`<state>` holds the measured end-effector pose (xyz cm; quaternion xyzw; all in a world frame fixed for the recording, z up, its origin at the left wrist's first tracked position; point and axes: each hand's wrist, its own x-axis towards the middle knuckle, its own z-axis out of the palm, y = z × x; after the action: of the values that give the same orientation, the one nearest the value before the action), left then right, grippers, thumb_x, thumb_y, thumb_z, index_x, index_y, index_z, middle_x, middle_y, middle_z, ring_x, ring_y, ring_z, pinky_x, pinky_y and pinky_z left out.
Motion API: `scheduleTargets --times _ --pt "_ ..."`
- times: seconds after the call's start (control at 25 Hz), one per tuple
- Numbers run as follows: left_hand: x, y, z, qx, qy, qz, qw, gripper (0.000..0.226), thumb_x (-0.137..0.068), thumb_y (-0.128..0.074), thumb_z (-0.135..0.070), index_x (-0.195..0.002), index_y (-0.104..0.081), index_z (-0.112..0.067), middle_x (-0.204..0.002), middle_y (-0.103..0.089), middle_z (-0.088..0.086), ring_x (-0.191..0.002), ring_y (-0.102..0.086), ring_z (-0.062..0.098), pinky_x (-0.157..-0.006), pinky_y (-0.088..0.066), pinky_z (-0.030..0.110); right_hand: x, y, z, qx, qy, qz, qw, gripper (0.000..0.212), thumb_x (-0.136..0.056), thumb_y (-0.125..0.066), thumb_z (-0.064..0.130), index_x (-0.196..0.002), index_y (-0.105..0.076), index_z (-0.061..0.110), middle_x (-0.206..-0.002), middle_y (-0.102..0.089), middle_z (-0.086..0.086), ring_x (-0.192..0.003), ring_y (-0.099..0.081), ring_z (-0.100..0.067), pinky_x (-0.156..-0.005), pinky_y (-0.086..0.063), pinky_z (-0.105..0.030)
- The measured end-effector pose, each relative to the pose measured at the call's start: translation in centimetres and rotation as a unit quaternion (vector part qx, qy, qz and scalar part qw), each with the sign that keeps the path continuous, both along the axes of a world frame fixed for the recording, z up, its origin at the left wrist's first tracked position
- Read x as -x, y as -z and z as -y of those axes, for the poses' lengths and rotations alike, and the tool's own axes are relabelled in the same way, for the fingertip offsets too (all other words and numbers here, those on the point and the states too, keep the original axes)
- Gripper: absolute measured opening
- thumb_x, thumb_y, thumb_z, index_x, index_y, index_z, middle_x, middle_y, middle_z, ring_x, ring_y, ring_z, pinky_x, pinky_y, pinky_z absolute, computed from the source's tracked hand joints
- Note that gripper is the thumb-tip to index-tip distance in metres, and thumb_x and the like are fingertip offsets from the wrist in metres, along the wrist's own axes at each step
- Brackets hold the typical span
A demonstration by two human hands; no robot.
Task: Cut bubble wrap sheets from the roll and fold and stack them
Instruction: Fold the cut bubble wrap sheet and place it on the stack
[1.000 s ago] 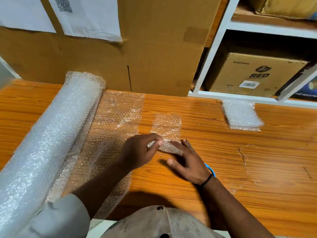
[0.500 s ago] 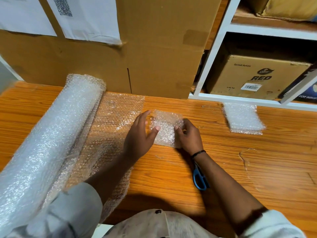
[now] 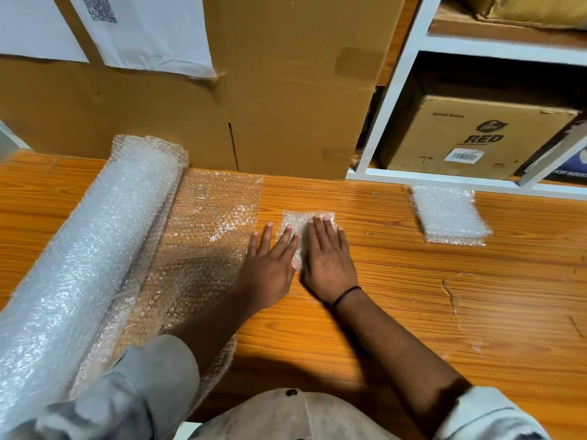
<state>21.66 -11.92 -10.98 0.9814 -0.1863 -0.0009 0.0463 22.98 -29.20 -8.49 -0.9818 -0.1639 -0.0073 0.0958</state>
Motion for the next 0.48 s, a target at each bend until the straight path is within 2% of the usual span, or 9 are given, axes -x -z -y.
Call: scheduleTargets --times 0.12,0.2,0.28,0.36,0.4,0.48 --pt "-0.1 0.0 -0.2 -0.014 0.007 -0.014 1.0 0.068 -0.102 -0.019 -0.047 -0.164 -0.021 -0.017 -0.171 -0.011 0.003 -0.155 0.002 0.045 -0.123 -0.009 0.066 0.1 1.0 -0.1 0.01 0.013 -0.058 0.998 0.063 -0.108 -0.02 0.037 -0.164 -0.019 0.007 -0.173 -0.011 -0.013 -0.16 -0.005 -0.032 -0.127 -0.004 -0.056" --pt "-0.1 -0.5 -0.2 -0.022 0.006 -0.026 0.999 0.073 -0.098 -0.004 -0.051 -0.165 -0.003 -0.02 -0.171 0.009 0.0 -0.154 0.018 0.042 -0.124 0.005 0.063 0.1 0.8 -0.1 0.002 0.016 -0.058 0.998 0.061 -0.109 -0.026 0.035 -0.163 -0.02 0.006 -0.172 -0.01 -0.015 -0.16 -0.005 -0.034 -0.128 -0.008 -0.056" --pt "0.0 -0.8 -0.1 -0.022 0.0 -0.038 0.999 0.076 -0.094 0.007 -0.053 -0.164 0.008 -0.022 -0.169 0.02 -0.001 -0.152 0.028 0.04 -0.122 0.015 0.059 0.4 0.2 -0.2 -0.021 0.061 -0.016 0.998 0.063 -0.104 -0.037 0.032 -0.158 -0.03 0.001 -0.168 -0.022 -0.023 -0.155 -0.021 -0.043 -0.123 -0.025 -0.056" --pt "0.3 -1.1 0.0 -0.01 -0.008 -0.044 0.999 0.077 -0.093 0.01 -0.053 -0.163 0.011 -0.022 -0.169 0.022 -0.001 -0.151 0.03 0.039 -0.122 0.017 0.057 0.7 -0.7 -0.3 -0.023 0.151 0.014 0.988 0.064 -0.096 -0.049 0.033 -0.151 -0.041 0.0 -0.153 -0.045 -0.025 -0.134 -0.046 -0.047 -0.105 -0.043 -0.055" --pt "0.4 -1.0 -0.1 -0.006 -0.009 -0.047 0.999 0.077 -0.093 0.01 -0.054 -0.163 0.013 -0.022 -0.169 0.023 0.0 -0.15 0.031 0.038 -0.122 0.017 0.057 0.8 -1.3 -0.5 -0.017 0.194 -0.001 0.981 0.063 -0.094 -0.053 0.034 -0.148 -0.042 0.002 -0.144 -0.051 -0.022 -0.125 -0.051 -0.045 -0.098 -0.043 -0.053" --pt "0.4 -0.8 -0.2 -0.001 -0.01 -0.05 0.999 0.076 -0.094 0.01 -0.054 -0.163 0.014 -0.022 -0.168 0.025 0.001 -0.15 0.031 0.038 -0.123 0.016 0.057 0.5 -2.4 -0.8 -0.002 0.25 -0.054 0.967 0.058 -0.098 -0.051 0.039 -0.143 -0.042 0.004 -0.135 -0.053 -0.02 -0.122 -0.051 -0.043 -0.097 -0.04 -0.052"
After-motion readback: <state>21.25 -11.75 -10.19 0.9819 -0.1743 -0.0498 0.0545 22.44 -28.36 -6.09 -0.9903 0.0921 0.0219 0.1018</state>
